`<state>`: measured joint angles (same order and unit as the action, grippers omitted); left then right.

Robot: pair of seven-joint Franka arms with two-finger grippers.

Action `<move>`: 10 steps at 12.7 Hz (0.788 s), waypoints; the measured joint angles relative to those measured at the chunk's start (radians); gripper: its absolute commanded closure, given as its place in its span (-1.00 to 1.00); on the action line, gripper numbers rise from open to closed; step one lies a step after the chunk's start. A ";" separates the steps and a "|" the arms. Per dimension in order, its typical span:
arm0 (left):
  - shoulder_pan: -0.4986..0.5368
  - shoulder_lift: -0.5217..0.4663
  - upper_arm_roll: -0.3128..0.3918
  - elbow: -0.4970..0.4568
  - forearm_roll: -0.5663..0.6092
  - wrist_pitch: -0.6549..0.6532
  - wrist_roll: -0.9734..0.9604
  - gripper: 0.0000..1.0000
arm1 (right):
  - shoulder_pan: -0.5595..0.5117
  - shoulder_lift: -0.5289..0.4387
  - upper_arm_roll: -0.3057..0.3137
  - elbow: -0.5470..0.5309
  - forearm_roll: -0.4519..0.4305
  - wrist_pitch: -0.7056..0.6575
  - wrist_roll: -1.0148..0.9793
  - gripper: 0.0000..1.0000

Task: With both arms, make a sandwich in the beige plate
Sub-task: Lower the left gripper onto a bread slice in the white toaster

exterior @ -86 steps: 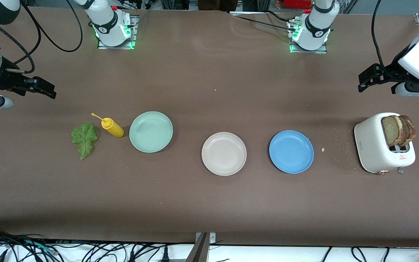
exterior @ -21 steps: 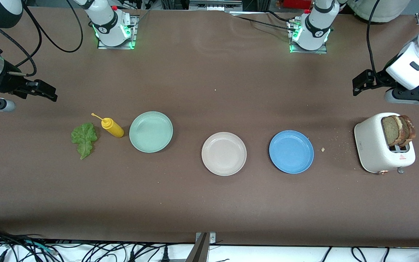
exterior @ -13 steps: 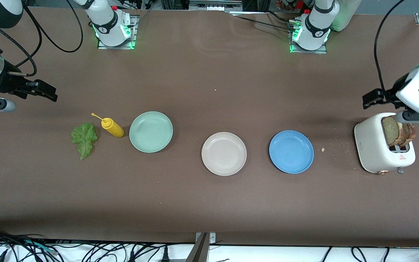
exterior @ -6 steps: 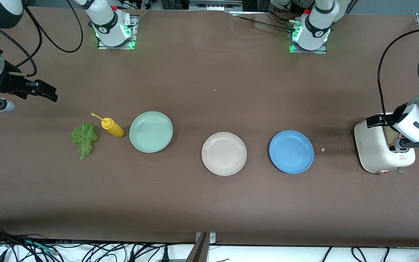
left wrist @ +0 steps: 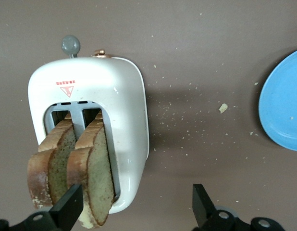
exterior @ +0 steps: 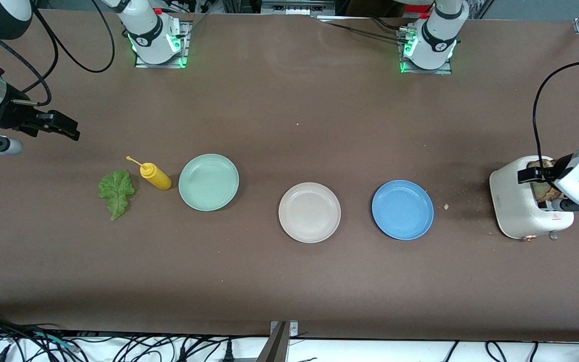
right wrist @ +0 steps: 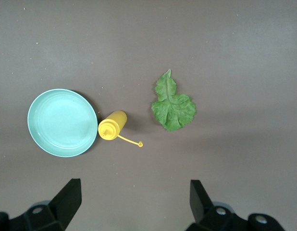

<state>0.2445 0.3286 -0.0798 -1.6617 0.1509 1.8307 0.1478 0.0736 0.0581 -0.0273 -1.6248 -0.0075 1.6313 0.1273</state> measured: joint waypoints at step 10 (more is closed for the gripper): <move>0.057 0.059 -0.002 -0.007 0.000 0.016 0.091 1.00 | 0.003 0.002 0.000 0.000 0.000 0.004 0.000 -1.00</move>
<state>0.3016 0.3878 -0.0814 -1.6682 0.1510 1.8465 0.2386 0.0769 0.0601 -0.0270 -1.6248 -0.0074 1.6351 0.1272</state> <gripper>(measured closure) 0.141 0.000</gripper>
